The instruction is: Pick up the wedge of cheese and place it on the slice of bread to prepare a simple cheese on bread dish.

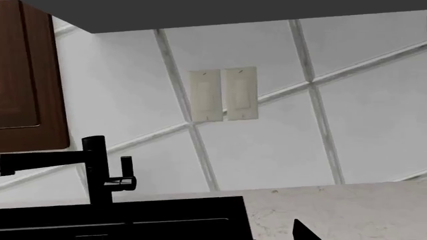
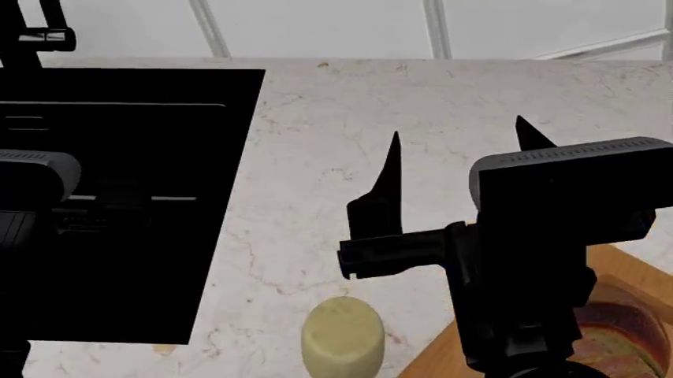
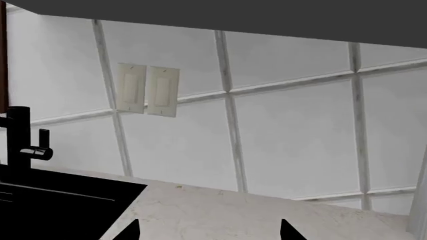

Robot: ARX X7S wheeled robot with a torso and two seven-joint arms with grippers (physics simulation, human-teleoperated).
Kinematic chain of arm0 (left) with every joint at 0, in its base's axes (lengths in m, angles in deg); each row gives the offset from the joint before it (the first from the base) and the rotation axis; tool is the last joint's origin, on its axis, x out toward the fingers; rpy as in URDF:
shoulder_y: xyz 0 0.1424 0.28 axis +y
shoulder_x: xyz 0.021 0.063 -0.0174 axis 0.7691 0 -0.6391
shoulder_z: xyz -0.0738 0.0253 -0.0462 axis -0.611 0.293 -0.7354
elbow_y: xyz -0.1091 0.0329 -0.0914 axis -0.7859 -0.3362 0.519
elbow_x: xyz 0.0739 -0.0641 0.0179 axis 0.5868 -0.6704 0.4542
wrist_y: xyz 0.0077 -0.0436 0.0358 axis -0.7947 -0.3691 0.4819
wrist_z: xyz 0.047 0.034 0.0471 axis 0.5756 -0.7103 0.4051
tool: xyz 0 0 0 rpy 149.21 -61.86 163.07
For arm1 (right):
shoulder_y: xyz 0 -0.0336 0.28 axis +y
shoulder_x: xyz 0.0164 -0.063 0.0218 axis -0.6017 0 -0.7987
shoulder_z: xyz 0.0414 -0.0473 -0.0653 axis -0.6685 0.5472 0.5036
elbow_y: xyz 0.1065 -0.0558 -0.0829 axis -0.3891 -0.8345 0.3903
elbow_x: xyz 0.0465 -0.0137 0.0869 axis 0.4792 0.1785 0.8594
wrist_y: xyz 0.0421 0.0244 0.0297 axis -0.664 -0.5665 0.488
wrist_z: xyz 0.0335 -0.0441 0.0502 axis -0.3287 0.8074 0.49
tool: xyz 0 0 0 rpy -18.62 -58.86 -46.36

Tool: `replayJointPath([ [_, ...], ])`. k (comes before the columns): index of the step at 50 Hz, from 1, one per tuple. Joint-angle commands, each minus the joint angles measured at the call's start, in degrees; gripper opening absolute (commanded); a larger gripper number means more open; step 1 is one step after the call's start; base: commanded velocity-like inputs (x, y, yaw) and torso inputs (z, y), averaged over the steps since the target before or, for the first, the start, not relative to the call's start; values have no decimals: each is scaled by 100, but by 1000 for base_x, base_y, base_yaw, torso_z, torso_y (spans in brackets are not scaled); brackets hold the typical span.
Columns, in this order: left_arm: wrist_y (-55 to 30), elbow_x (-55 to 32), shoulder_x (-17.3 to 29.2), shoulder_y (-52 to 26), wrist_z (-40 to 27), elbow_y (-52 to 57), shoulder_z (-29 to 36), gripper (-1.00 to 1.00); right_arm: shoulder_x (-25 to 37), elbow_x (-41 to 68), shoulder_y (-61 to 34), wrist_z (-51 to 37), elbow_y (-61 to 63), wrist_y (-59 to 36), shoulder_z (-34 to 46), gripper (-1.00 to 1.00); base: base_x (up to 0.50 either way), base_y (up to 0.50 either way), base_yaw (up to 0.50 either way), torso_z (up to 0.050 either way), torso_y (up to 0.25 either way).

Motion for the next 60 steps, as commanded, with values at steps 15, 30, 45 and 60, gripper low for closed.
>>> replayJointPath([
  [15,5,-60,33,-5,-73,32,22,100,-549,4476,-1154,-3237,-53,-2280,-1099,100,0,0,0,0,0],
  [30,71,-47,58,60,-217,137,-72,100,12,8394,-1947,-6476,-1561,-915,-167,100,0,0,0,0,0],
  [45,1534,878,915,-805,-454,-2528,-1089,100,-126,7940,-1878,-5909,-1636,-946,-154,100,0,0,0,0,0],
  [60,1720,887,795,-698,-700,-2789,-1293,100,55,8917,-2040,-6974,-2336,-231,457,100,0,0,0,0,0],
])
